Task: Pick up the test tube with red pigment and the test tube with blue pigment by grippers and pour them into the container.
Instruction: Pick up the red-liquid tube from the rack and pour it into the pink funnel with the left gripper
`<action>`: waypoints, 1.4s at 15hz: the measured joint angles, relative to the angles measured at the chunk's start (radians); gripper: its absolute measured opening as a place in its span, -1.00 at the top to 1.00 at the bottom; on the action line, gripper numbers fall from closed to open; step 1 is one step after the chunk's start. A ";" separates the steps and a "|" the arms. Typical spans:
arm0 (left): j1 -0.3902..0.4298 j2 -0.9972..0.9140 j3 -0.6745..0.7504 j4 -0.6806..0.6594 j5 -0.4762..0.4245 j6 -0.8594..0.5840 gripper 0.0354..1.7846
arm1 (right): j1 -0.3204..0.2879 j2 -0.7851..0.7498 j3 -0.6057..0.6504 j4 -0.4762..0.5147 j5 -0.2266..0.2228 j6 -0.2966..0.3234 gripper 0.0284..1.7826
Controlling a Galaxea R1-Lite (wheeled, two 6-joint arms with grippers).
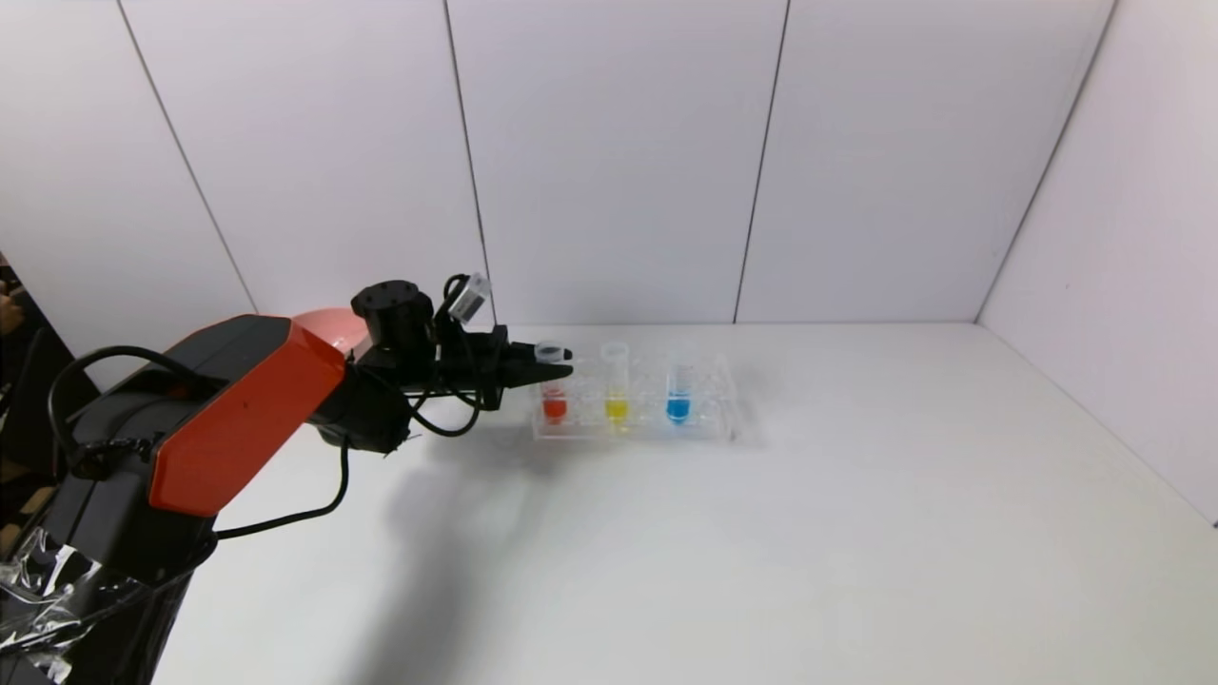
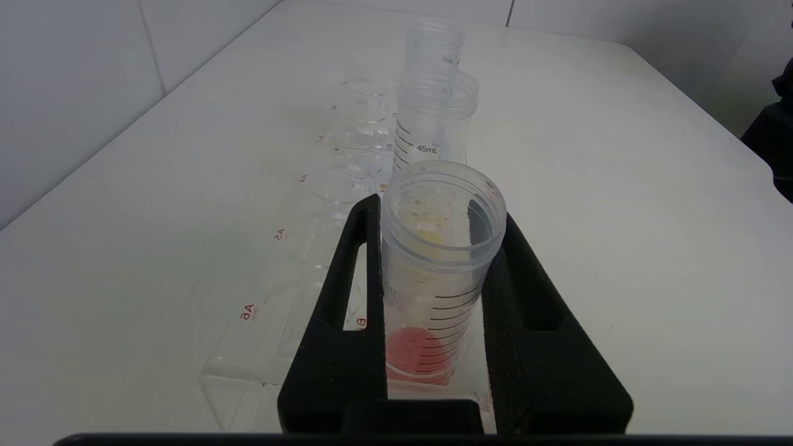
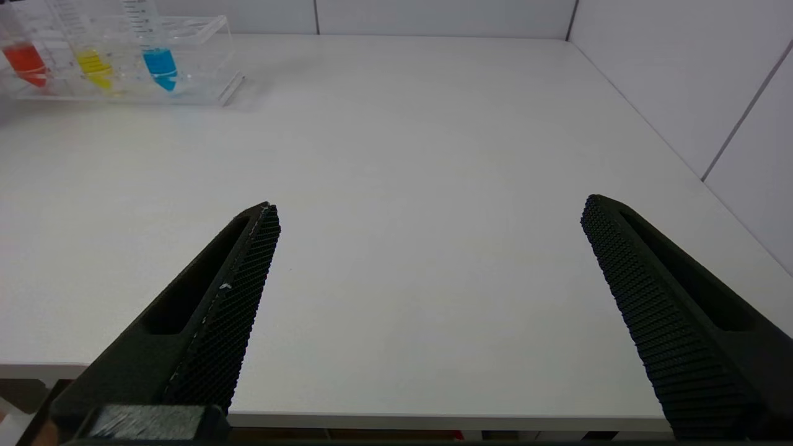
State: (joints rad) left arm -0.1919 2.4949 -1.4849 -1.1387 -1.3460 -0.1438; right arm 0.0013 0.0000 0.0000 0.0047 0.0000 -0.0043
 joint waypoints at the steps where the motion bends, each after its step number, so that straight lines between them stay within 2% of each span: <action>1: 0.000 -0.002 0.000 0.000 0.000 0.000 0.52 | 0.000 0.000 0.000 0.000 0.000 0.000 -0.99; 10: 0.000 -0.076 -0.022 0.032 -0.001 -0.032 0.52 | 0.000 0.000 0.000 0.000 0.000 0.000 -0.99; 16: 0.002 -0.140 -0.053 0.101 0.000 -0.042 0.52 | 0.000 0.000 0.000 0.000 0.000 0.000 -0.99; 18: 0.003 -0.166 -0.068 0.180 0.041 -0.046 0.52 | 0.000 0.000 0.000 0.000 0.000 0.000 -0.99; 21: 0.005 -0.202 -0.098 0.321 0.178 -0.046 0.52 | 0.000 0.000 0.000 0.000 0.000 0.000 -0.99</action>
State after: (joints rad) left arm -0.1870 2.2928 -1.5832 -0.8177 -1.1681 -0.1900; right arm 0.0009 0.0000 0.0000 0.0047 0.0000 -0.0043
